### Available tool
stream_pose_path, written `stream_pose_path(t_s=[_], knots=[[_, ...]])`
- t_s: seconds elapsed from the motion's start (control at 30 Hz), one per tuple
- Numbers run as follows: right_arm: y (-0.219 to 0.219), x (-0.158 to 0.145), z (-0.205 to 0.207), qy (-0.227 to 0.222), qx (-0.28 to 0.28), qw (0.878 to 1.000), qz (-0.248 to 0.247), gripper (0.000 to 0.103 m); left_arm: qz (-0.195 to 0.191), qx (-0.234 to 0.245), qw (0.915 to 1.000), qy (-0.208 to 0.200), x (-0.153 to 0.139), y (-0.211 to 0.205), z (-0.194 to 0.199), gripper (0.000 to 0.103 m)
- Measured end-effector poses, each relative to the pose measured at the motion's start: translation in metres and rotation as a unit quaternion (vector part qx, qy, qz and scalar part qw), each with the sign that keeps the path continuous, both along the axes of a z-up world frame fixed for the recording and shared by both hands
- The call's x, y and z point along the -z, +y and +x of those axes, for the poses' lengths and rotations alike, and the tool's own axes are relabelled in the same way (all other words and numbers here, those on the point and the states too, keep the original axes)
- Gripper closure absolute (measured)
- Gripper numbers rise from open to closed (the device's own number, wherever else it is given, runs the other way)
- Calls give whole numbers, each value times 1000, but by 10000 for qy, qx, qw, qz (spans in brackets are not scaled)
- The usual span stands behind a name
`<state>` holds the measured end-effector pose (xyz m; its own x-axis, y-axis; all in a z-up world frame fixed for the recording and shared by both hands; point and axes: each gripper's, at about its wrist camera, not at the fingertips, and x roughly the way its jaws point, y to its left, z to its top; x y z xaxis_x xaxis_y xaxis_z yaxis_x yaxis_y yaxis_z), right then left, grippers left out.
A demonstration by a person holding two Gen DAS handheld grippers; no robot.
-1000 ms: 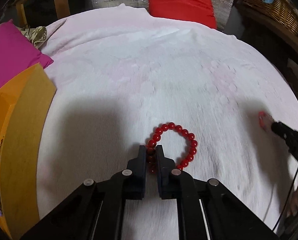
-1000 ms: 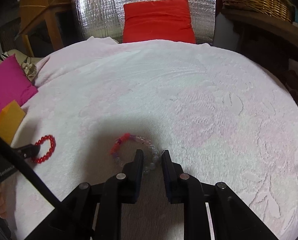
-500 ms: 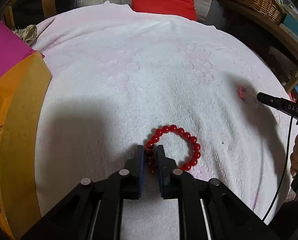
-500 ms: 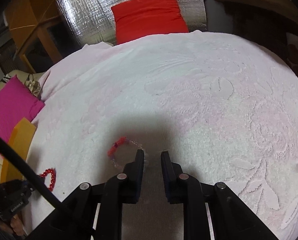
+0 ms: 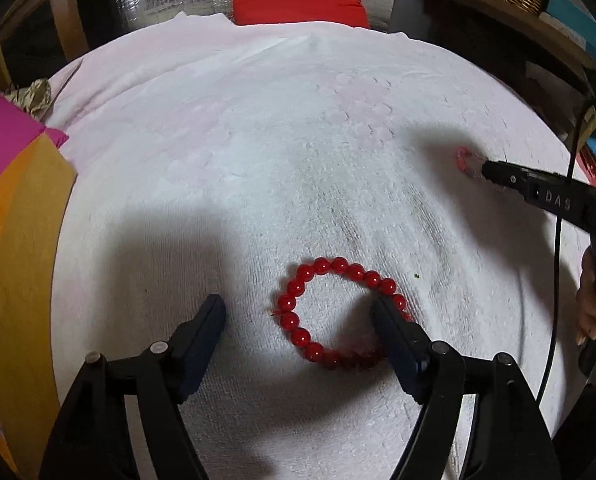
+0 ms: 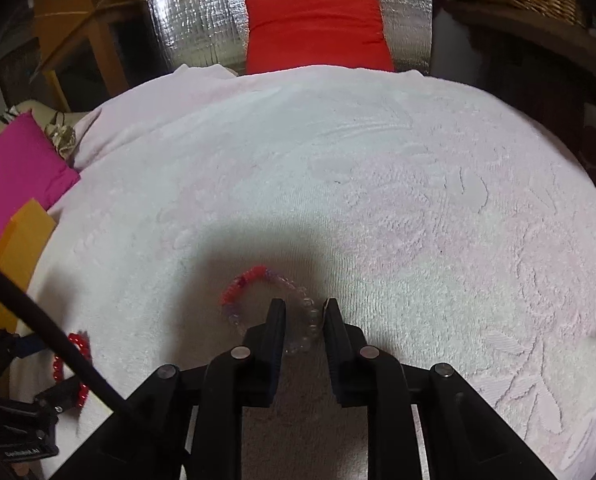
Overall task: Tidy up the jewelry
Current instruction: 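Lift the pink bracelet with the right gripper while the left gripper lifts the red bracelet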
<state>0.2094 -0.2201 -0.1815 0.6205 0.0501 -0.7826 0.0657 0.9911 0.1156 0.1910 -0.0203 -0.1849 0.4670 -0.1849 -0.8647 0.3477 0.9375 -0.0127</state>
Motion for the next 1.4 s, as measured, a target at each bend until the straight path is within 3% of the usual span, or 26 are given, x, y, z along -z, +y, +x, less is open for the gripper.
stream_pose_path(t_s=[0.1, 0.33, 0.47, 0.67, 0.77, 0.93, 0.97, 1.1, 1.27, 1.4], knots=[[2, -1, -2, -29, -13, 9999, -119, 91, -27, -158, 9998, 85, -1, 1, -1, 26], [-5, -3, -10, 67, 13, 9999, 128, 92, -133, -339, 9993, 60, -3, 11, -18, 26], [-14, -6, -26, 187, 57, 9979, 625, 91, -303, -613, 9977, 45, -3, 18, -29, 26], [-23, -19, -53, 183, -25, 9927, 1190, 91, -153, -691, 9970, 317, -7, 20, -42, 26], [-38, -27, -60, 112, 49, 9876, 1566, 89, 24, -722, 9972, 177, -11, 20, -41, 26], [-48, -33, -58, -54, 204, 9857, 1672, 81, 128, -994, 9948, -192, -22, 25, -29, 26], [-46, -33, -55, -28, 191, 9859, 1660, 79, 108, -1036, 9943, -214, -22, 26, -27, 26], [-31, -31, -42, 83, -21, 9904, 1381, 46, 136, -914, 9957, -88, -16, 19, -20, 26], [-2, -25, -33, 137, -369, 9971, 649, 45, 416, -778, 9960, 96, -7, 12, -22, 26], [12, -7, -24, 391, -387, 9984, 159, 45, 331, -657, 9971, 180, -5, 12, -26, 26]])
